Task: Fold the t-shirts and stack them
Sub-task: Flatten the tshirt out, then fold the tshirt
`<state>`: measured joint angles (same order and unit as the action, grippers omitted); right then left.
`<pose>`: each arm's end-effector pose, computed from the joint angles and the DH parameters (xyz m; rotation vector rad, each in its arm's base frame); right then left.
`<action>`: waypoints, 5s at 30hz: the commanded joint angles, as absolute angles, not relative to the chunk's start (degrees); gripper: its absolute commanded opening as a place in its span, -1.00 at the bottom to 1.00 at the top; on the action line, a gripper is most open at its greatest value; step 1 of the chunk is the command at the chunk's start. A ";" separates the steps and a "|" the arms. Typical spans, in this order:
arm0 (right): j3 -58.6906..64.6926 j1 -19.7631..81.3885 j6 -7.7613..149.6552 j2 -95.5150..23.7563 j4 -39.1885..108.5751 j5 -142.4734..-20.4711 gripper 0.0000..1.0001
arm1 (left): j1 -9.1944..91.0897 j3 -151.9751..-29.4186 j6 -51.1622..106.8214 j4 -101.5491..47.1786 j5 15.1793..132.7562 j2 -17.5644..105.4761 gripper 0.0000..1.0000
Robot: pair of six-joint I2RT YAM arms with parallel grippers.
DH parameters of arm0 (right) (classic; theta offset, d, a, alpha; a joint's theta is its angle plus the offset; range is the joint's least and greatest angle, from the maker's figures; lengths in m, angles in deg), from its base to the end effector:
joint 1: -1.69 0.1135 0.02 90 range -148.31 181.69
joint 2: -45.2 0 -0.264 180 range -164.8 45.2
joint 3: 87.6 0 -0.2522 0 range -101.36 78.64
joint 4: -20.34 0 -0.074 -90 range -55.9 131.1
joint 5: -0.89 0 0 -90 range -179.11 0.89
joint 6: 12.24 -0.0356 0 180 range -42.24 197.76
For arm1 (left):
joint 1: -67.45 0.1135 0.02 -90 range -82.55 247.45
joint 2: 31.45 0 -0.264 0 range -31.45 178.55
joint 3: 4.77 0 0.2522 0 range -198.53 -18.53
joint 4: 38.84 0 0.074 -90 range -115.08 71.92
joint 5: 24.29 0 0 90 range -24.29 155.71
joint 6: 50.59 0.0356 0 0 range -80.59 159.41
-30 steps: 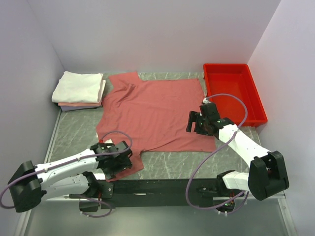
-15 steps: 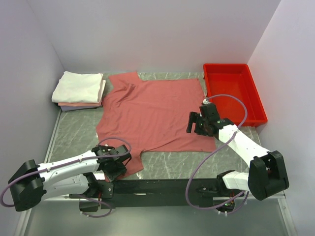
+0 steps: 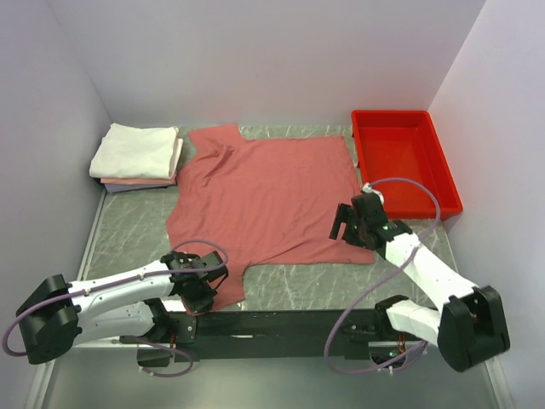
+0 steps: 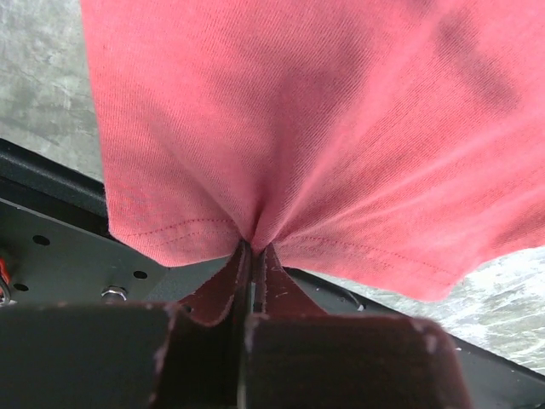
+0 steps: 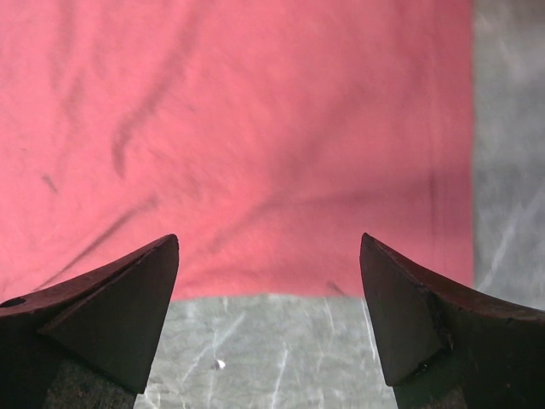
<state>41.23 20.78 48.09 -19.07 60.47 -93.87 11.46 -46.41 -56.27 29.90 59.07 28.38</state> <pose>0.2056 0.0680 0.2065 0.2662 2.4988 0.2496 0.0777 -0.1078 0.1538 -1.0283 2.8353 -0.0355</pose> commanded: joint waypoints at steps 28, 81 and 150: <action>54.73 12.76 28.98 -7.00 65.31 -98.61 0.68 | 11.29 -47.09 -58.94 31.79 49.62 19.35 -0.99; 49.99 12.85 32.41 -2.26 73.74 -91.40 -0.93 | -1.99 -62.39 -68.96 45.50 45.06 20.76 -0.99; 18.96 12.23 37.86 -39.17 58.97 -107.93 -0.53 | 44.24 -84.26 -9.02 -0.91 43.39 59.68 -0.81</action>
<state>22.34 12.87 38.10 -38.76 60.86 -105.12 43.72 -80.74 -11.64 1.64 42.94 58.24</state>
